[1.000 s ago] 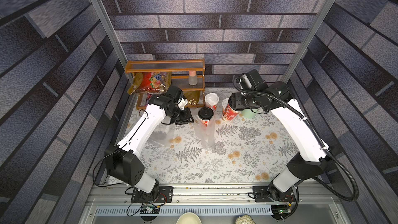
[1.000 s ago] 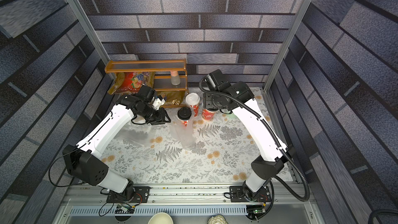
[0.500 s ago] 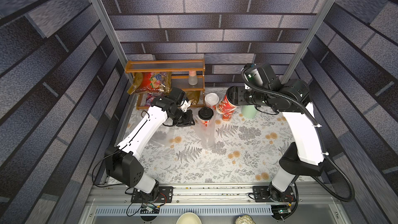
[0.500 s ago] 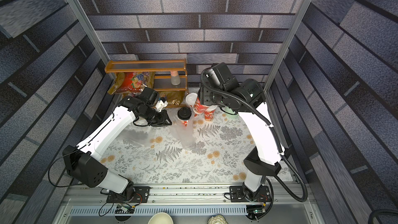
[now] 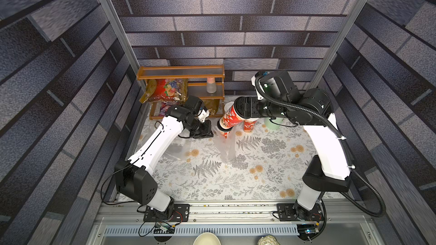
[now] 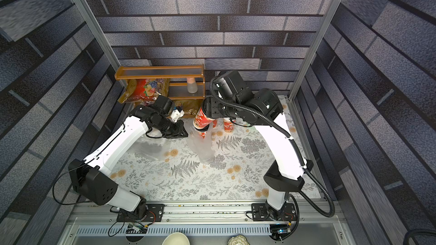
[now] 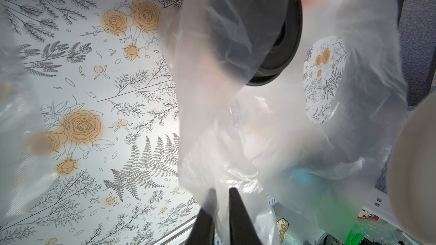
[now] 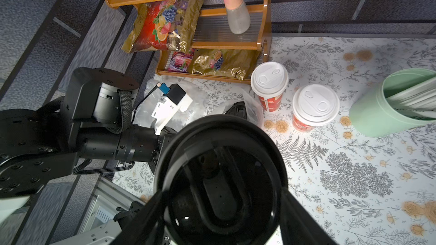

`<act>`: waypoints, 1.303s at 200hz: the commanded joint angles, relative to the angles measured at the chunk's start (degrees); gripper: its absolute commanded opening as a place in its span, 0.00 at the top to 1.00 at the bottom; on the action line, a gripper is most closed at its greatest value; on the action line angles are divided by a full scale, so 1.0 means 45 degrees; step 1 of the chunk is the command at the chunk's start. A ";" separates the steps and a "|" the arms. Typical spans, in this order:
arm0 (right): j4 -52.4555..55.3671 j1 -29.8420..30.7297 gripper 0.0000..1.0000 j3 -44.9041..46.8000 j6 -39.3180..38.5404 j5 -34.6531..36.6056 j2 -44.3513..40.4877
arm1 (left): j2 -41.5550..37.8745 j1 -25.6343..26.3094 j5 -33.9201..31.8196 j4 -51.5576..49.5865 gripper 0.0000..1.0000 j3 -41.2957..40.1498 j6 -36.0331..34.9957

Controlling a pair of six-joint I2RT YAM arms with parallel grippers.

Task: Pack milk tea into plastic carrier bags
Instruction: Place the milk tea cup in the plastic carrier bag.

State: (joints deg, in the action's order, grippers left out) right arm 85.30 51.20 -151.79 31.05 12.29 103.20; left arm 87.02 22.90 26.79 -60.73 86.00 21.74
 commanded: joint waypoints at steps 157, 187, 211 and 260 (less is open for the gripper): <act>0.1331 0.1000 0.36 0.2253 -0.0487 0.0459 0.1183 | -0.0374 0.0136 0.0666 0.0448 0.90 0.0050 0.0482; 0.0832 0.1051 0.36 0.2747 -0.0503 0.0353 0.1380 | -0.0420 0.0156 0.0804 0.0494 0.90 0.0050 0.0501; 0.0494 0.1091 0.36 0.2968 -0.0562 0.0232 0.1658 | -0.0452 0.0186 0.0862 0.0546 0.90 0.0030 0.0541; 0.0354 0.1108 0.36 0.3044 -0.0806 0.0461 0.2317 | -0.0564 0.0186 0.0847 0.0546 0.91 0.0030 0.0590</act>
State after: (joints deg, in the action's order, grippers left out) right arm 87.66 55.61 -138.72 28.42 13.63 112.40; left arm 86.46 23.29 29.82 -58.63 86.00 23.24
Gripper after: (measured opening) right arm 0.707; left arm 0.093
